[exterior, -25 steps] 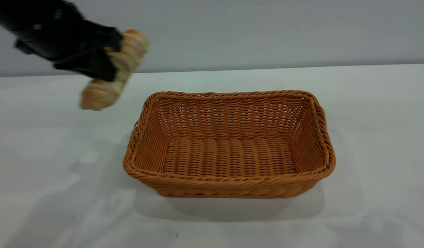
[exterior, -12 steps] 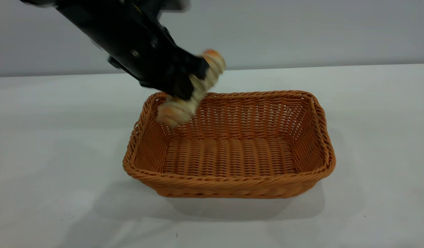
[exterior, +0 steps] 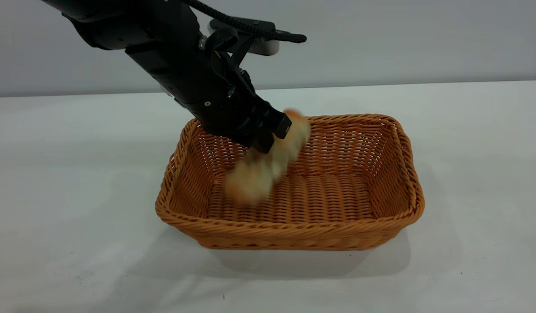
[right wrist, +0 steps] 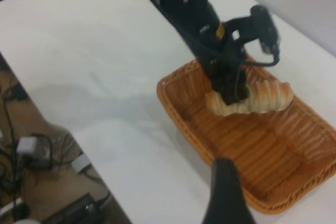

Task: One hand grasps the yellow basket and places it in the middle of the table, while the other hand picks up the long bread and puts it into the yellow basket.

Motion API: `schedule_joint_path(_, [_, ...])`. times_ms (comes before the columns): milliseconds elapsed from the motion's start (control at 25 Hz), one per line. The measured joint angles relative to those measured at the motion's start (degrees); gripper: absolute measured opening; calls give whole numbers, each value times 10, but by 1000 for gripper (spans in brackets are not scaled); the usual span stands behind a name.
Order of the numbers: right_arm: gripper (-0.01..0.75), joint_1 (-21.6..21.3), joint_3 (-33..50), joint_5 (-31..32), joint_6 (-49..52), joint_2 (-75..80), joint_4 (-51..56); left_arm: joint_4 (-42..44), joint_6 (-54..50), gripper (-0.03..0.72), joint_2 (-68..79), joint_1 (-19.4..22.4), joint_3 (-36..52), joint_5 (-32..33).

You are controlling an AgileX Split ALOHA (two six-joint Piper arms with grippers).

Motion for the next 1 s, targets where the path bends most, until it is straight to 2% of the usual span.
schedule_joint_path(160, [558,0,0,5,19,0,-19,0,10,520,-6,0,0,5])
schedule_joint_path(280, [558,0,0,7,42,0,-48,1,22,575,-27,2,0,34])
schedule_joint_path(440, [558,0,0,9,91,-4,-101,15,51,580,-86,17,0,96])
schedule_joint_path(640, [558,0,0,17,152,-39,-168,18,56,580,-189,59,0,173])
schedule_joint_path(840, [558,0,0,55,206,-95,-225,19,58,579,-306,105,0,250])
schedule_joint_path(1000, [558,0,0,92,236,-141,-251,22,58,579,-388,126,0,327])
